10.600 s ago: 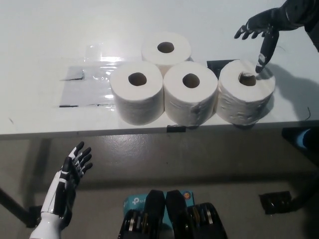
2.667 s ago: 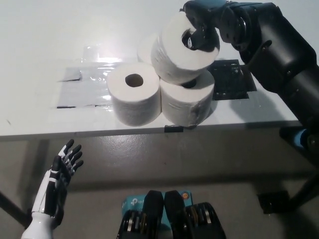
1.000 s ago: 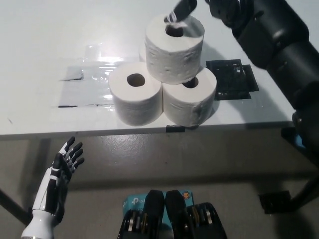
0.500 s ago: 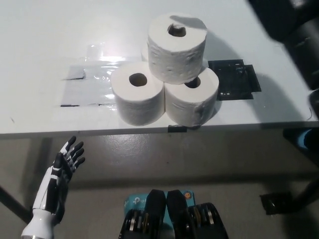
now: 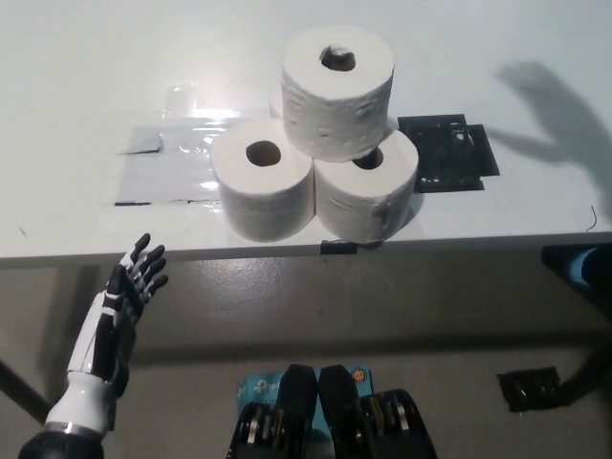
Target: A few rolls of toilet paper are kept infront of the robot and the robot uses its right hand to lift one of the rolls and and places it on top of the other rolls to stack it.
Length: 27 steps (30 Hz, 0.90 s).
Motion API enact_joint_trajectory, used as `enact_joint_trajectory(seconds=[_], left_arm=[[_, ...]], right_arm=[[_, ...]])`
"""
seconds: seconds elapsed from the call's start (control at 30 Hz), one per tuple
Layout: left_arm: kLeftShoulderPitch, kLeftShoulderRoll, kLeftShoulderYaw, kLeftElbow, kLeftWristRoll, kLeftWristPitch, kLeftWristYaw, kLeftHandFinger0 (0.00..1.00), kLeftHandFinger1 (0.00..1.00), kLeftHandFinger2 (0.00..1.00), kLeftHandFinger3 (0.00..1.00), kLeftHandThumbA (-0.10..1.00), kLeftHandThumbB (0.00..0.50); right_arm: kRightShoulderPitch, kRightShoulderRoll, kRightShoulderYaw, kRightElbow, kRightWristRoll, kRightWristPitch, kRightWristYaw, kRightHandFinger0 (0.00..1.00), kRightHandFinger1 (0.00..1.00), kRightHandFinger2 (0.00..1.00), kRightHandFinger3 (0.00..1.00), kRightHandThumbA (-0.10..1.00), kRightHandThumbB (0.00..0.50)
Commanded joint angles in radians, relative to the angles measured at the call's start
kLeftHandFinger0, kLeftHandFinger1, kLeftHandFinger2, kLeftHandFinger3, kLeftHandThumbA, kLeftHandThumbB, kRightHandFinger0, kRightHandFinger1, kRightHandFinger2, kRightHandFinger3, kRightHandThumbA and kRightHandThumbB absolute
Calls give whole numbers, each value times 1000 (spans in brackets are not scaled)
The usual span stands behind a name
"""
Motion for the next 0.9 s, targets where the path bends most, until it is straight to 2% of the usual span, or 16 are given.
enact_joint_trajectory(seconds=[0.0,0.07,0.17,0.23,0.27,0.33,0.37,0.4,0.43,0.47,0.53,0.6,0.67,0.73,0.8,0.87], left_arm=[[-83,28,-11,7,19,-8,-20,1000,1000,1000,1000,1000,271],[-89,29,-15,18,41,-29,-14,1000,1000,1000,1000,1000,228],[-89,26,-12,17,34,-27,-13,1000,1000,1000,1000,1000,237],[-99,33,-15,16,49,-26,-10,1000,1000,1000,1000,1000,215],[-101,32,-11,19,38,-29,-14,1000,1000,1000,1000,1000,214],[-110,29,-12,26,33,-36,-15,1000,1000,1000,1000,1000,221],[-110,27,-14,24,34,-34,-15,1000,1000,1000,1000,1000,221],[-115,26,-15,27,35,-33,-15,1000,1000,1000,1000,1000,242],[-116,26,-16,25,37,-30,-14,1000,1000,1000,1000,1000,261],[-110,26,-16,18,38,-21,-13,1000,1000,1000,1000,1000,280],[-105,29,-12,12,33,-19,-14,1000,1000,1000,1000,1000,304],[-96,29,-12,4,26,-15,-18,1000,1000,1000,1000,1000,315],[-94,27,-15,2,26,-14,-20,1000,1000,1000,1000,1000,305],[-84,27,-17,-2,25,-10,-22,1000,1000,1000,1000,1000,308],[-73,27,-18,-7,22,-4,-23,1000,1000,1000,1000,1000,323],[-56,24,-18,-13,20,-7,-23,1000,1000,1000,1000,1000,316]], right_arm=[[151,-268,-485,-822,388,344,82,1000,1000,1000,1000,893,292],[193,-265,-534,-893,411,348,45,1000,1000,1000,1000,894,262],[286,-212,-623,-1021,418,354,-48,1000,1000,1000,1000,910,274],[346,-134,-651,-1106,445,354,-134,1000,1000,1000,1000,864,245],[380,-76,-652,-1133,513,341,-191,1000,1000,1000,1000,755,236],[496,37,-607,-1194,535,268,-273,1000,1000,1000,1000,797,220],[520,54,-599,-1207,529,259,-282,1000,1000,1000,1000,800,219],[563,88,-582,-1211,518,226,-295,1000,1000,1000,1000,792,215],[655,163,-544,-1212,504,167,-314,1000,1000,1000,1000,787,210],[709,213,-516,-1212,512,159,-318,1000,1000,1000,1000,789,214],[789,275,-467,-1179,542,116,-306,1000,1000,1000,1000,808,159],[854,330,-434,-1147,543,89,-294,1000,1000,1000,1000,793,166],[919,405,-399,-1106,501,59,-287,1000,1000,1000,1000,813,144],[988,459,-369,-1004,466,-34,-270,1000,1000,1000,1000,887,131],[1019,482,-357,-967,467,-58,-257,1000,1000,1000,1000,898,115],[1070,527,-328,-868,558,-74,-207,1000,1000,1000,1000,942,106]])
